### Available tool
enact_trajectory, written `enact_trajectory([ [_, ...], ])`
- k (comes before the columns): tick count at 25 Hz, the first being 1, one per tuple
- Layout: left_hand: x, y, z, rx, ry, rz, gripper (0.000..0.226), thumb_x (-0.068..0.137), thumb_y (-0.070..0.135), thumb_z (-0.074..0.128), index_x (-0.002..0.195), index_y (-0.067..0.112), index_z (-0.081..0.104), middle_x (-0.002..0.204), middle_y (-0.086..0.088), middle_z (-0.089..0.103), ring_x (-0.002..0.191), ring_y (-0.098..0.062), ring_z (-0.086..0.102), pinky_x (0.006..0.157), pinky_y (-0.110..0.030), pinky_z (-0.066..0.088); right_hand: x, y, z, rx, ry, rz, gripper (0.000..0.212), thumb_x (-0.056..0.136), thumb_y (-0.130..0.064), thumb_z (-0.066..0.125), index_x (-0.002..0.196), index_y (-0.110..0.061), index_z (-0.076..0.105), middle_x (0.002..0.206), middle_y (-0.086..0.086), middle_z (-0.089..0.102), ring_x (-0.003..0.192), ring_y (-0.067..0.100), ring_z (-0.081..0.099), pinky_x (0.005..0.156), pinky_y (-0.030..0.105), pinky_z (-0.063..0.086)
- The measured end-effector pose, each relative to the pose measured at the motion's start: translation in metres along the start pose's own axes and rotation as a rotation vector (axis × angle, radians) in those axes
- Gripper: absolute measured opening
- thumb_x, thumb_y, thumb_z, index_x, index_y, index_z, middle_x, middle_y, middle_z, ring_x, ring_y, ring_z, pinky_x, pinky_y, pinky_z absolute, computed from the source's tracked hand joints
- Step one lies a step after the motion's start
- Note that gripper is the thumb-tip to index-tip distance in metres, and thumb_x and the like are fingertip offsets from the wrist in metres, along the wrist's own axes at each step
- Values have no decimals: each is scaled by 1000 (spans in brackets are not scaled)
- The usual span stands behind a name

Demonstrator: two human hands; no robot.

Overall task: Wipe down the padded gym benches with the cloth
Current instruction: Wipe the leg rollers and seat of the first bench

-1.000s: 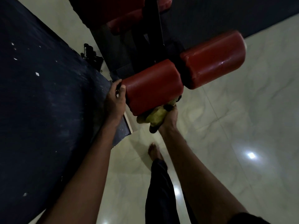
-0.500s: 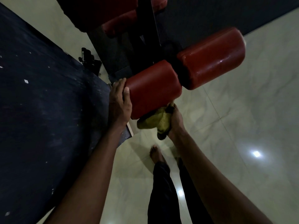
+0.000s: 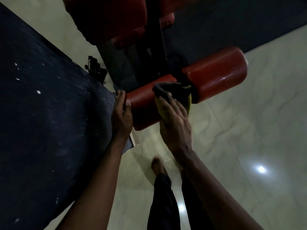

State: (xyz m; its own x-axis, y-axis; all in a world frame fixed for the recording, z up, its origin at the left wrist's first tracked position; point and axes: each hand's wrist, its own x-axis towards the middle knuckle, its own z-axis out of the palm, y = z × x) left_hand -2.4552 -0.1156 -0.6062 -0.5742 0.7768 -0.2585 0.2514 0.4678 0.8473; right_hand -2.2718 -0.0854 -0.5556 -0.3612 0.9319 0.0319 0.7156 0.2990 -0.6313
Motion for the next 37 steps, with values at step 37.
enact_trajectory([
  [37,22,71,35,489,-188,123,57,101,33,31,145,1,46,150,-19,47,140,-33,43,118,-44,24,160,18,-70,-324,-394,-67,39,99,-36,57,138,-31,57,139,7,52,122,30,47,99,43,39],
])
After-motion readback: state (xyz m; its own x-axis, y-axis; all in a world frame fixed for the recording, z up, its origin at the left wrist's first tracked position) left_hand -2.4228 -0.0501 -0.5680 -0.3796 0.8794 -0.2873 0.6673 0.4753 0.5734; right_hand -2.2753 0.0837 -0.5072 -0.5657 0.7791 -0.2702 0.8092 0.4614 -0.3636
